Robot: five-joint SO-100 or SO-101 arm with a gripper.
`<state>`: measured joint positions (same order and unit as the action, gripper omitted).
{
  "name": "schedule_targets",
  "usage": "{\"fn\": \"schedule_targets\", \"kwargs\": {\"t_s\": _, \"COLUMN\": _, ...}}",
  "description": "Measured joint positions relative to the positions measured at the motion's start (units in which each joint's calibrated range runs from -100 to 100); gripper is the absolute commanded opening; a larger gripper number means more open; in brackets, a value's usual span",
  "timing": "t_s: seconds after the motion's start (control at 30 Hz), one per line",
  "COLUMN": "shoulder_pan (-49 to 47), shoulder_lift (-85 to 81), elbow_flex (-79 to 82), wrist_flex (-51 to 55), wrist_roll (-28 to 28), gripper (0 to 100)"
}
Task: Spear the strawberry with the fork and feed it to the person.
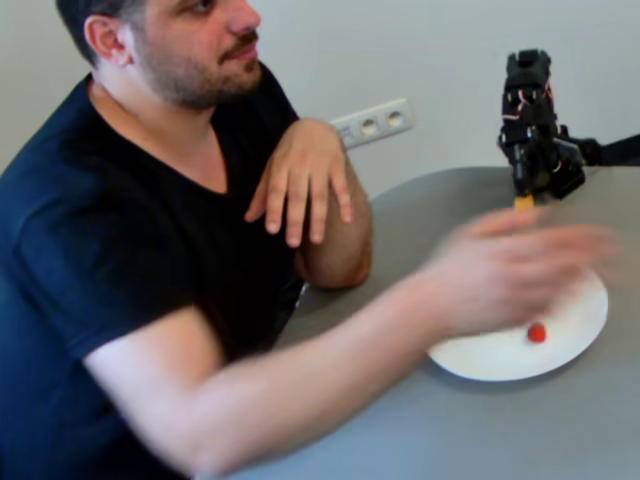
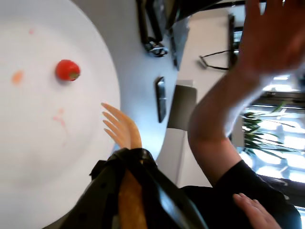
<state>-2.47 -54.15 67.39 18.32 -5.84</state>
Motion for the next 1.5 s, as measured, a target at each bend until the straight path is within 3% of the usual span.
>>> {"fn": "schedule_targets", "kwargs": {"t_s": 0.13, "shoulder_pan": -3.94, "shoulder_lift": 35.06, "elbow_flex": -25.09, "wrist_flex": 0.00, "wrist_roll": 0.00, "gripper": 1}}
{"fn": "schedule_targets", "kwargs": {"t_s": 0.3, "shoulder_pan": -4.19, "shoulder_lift": 51.66, "elbow_flex": -34.78, "wrist_flex": -0.09, "wrist_roll": -0.52, "gripper": 1}}
{"fn": "schedule_targets", "kwargs": {"t_s": 0.5, "shoulder_pan": -4.95, "shoulder_lift": 53.10, "elbow_flex": -39.31, "wrist_flex": -0.43, "wrist_roll": -0.47, "gripper": 1}}
{"fn": "schedule_targets", "kwargs": {"t_s": 0.83, "shoulder_pan": -2.01, "shoulder_lift": 54.19, "elbow_flex": -40.22, "wrist_flex": -9.52, "wrist_roll": 2.24, "gripper": 1}}
{"fn": "schedule_targets", "kwargs": {"t_s": 0.97, "shoulder_pan": 1.59, "shoulder_lift": 61.95, "elbow_flex": -40.85, "wrist_flex": -9.52, "wrist_roll": 2.29, "gripper": 1}}
{"fn": "schedule_targets", "kwargs": {"t_s": 1.5, "shoulder_pan": 1.17, "shoulder_lift": 62.71, "elbow_flex": -46.29, "wrist_flex": -7.04, "wrist_roll": 2.09, "gripper": 1}}
